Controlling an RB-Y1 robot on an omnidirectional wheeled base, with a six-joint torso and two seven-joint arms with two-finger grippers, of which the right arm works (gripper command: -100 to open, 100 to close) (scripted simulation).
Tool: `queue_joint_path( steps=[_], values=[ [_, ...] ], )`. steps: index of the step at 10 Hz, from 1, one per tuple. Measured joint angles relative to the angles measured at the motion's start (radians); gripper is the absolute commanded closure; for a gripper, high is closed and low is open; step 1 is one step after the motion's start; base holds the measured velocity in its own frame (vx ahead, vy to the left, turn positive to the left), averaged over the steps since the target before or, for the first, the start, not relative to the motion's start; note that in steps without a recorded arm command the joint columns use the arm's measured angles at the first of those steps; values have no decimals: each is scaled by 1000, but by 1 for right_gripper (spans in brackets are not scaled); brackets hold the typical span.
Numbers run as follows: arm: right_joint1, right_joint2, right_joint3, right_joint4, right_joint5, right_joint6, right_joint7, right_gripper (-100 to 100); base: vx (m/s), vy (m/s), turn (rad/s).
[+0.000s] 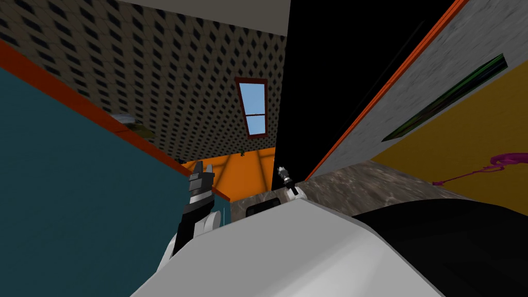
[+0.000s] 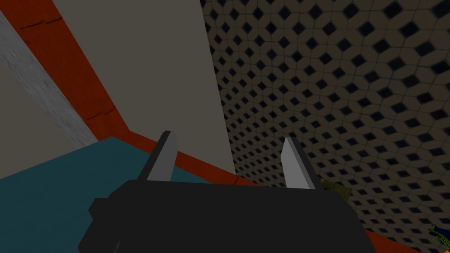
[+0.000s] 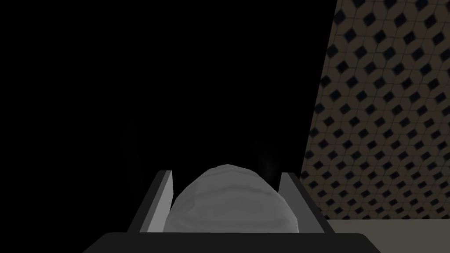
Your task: Pull the door open
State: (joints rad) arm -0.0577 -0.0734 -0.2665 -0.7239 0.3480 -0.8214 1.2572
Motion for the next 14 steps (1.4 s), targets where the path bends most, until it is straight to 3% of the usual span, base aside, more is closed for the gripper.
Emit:
queue_joint_path(
  steps=[2, 4, 7, 12, 13, 14],
  values=[
    [1, 0, 0, 1, 0, 0, 0, 100, -7, -2, 31],
    [-11, -7, -4, 19, -39, 21, -6, 100, -54, -7, 66],
    [-17, -3, -11, 23, -102, 75, -9, 100, -56, -2, 37],
    [6, 3, -14, -28, -196, 187, -26, 100, -34, -9, 23],
    [0, 1, -17, -14, -203, 186, -25, 100, -40, 13, 56],
    [-3, -9, -14, -18, -225, 215, -38, 100, -41, 9, 42]
  ],
)
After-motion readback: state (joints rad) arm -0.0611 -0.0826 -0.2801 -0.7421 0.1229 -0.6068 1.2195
